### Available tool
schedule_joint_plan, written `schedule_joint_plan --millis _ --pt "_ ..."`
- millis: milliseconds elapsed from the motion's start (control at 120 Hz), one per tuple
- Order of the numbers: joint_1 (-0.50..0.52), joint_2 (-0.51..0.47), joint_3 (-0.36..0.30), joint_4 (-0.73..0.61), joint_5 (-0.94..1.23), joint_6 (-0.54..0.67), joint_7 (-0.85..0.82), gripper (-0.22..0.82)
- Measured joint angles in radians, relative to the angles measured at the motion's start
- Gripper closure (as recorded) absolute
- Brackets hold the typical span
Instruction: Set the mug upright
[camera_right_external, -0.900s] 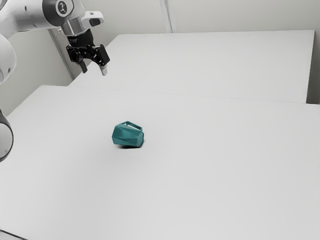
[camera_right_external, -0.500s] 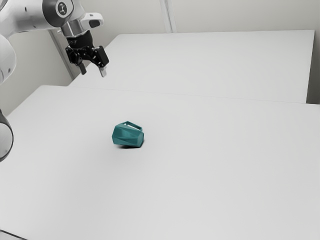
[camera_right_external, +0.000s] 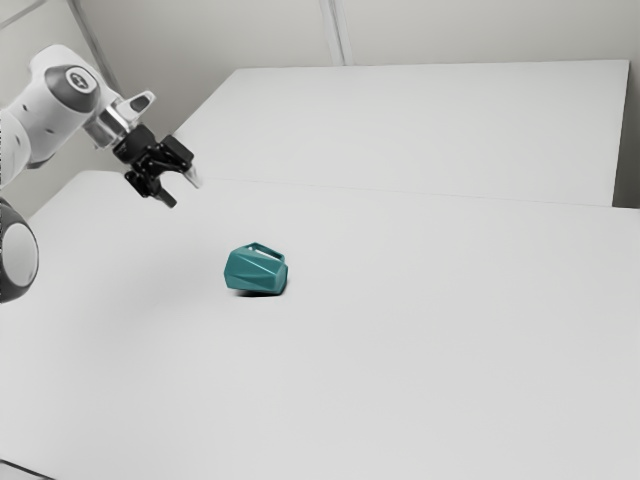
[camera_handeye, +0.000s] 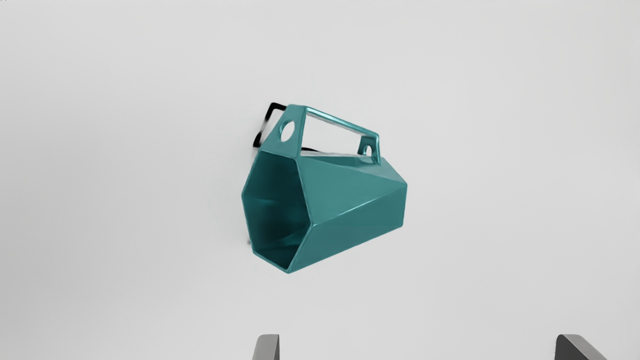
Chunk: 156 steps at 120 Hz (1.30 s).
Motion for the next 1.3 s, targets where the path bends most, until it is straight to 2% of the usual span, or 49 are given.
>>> schedule_joint_plan --millis 83,200,433,817,1233,1267,1300 --pt "0.006 0.045 0.001 -0.022 -0.067 0.03 0.06 0.0" --pt "0.006 0.068 0.001 -0.085 -0.112 0.074 0.135 0.0" --pt "0.01 0.13 0.0 -0.13 -0.171 0.117 0.263 0.0" --pt "0.002 0.136 -0.02 -0.213 -0.277 0.124 0.423 0.0" --pt "-0.003 0.139 -0.037 -0.259 -0.399 0.134 0.51 0.0" --pt "-0.003 0.138 -0.037 -0.261 -0.405 0.134 0.515 0.02" --pt "-0.003 0.138 -0.037 -0.261 -0.409 0.134 0.519 0.08"
